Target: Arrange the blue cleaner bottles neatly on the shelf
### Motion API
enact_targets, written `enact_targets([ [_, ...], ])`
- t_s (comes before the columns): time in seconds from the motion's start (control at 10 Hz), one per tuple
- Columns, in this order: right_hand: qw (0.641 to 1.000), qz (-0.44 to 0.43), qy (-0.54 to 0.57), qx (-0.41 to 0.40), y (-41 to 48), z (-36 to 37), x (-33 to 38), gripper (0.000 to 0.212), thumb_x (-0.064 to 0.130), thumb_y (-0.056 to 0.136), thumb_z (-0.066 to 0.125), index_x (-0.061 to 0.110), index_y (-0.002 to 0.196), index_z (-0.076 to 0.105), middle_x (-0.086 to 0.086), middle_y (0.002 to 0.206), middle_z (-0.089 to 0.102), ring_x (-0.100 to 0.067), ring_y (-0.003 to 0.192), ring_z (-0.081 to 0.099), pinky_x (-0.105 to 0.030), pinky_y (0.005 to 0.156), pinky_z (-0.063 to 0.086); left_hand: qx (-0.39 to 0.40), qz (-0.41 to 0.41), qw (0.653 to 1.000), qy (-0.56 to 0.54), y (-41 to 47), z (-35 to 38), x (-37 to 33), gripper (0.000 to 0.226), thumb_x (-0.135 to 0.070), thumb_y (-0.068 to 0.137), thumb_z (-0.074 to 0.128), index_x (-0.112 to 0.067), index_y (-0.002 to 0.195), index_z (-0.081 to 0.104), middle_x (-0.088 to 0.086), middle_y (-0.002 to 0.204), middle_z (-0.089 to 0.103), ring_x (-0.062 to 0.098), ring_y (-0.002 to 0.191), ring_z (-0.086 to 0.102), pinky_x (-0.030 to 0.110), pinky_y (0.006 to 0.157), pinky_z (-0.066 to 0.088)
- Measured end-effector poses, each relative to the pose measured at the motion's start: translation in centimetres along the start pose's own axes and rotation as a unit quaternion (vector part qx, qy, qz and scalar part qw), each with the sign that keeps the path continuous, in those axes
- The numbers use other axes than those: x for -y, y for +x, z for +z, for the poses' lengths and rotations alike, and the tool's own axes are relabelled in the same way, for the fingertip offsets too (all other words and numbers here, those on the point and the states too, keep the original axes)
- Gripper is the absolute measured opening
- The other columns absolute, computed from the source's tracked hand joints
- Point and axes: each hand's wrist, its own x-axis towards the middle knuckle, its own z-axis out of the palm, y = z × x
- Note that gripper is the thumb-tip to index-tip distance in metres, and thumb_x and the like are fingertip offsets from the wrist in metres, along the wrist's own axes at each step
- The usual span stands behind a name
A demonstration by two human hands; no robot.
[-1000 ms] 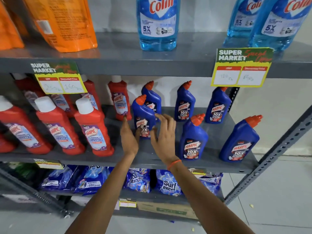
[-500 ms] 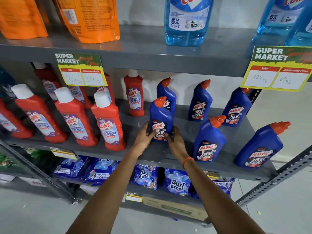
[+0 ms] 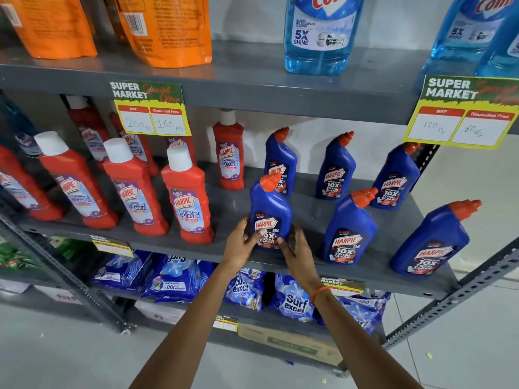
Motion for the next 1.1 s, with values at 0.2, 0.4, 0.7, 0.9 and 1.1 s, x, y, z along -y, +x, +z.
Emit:
enact_targets([
  [0.2,1.0,0.001,-0.01,0.019,-0.1,-0.2,0.1,0.05,0.016,0.089,0.058,0.014,0.133,0.036,-0.011,0.133,0.054,-0.019,0.122,0.054,-0.035,0.102,0.047,0.013,-0.014,1.0,-0.019,-0.2,-0.5,0.4,0.045,-0.026,0.086,0.062,-0.014,0.126,0.046,0.011,0.123,0.061,0.023,0.111,0.059,0.041,0.098,0.048],
  [0.4,1.0,0.003,-0.015,0.01,-0.2,0.2,0.2,0.051,0.011,0.088,0.059,0.015,0.133,0.035,-0.01,0.13,0.056,-0.018,0.119,0.055,-0.031,0.099,0.047,0.033,-0.019,0.999,-0.027,-0.1,-1.0,0.2,0.047,-0.029,0.085,0.063,-0.015,0.126,0.046,0.009,0.124,0.061,0.021,0.111,0.059,0.04,0.098,0.049],
  [0.7,0.999,0.019,-0.032,0.012,-0.7,0.1,1.2,0.047,0.007,0.088,0.057,0.01,0.13,0.036,-0.011,0.127,0.056,-0.02,0.117,0.055,-0.03,0.097,0.047,0.037,-0.036,0.998,-0.019,-0.1,-1.2,-0.1,0.052,-0.032,0.082,0.065,-0.015,0.127,0.046,0.01,0.124,0.061,0.021,0.112,0.059,0.042,0.099,0.048],
  [0.9,0.981,0.062,-0.181,0.038,0.0,-0.6,2.4,0.052,0.01,0.086,0.056,0.005,0.133,0.033,-0.025,0.133,0.044,-0.039,0.125,0.044,-0.047,0.107,0.038,0.055,-0.11,0.985,0.124,-0.6,-1.3,-2.3,0.049,-0.031,0.083,0.064,-0.005,0.121,0.047,0.008,0.117,0.06,0.025,0.109,0.058,0.035,0.091,0.045],
  [1.1,0.916,0.071,-0.365,0.15,-1.7,-4.2,9.5,0.028,0.019,0.096,0.04,0.001,0.115,0.05,-0.023,0.121,0.057,-0.031,0.106,0.054,-0.037,0.088,0.04,0.104,-0.087,0.919,0.37,-2.4,0.1,-8.8,0.032,-0.023,0.084,0.059,-0.003,0.108,0.057,0.019,0.112,0.064,0.034,0.098,0.06,0.039,0.083,0.047],
])
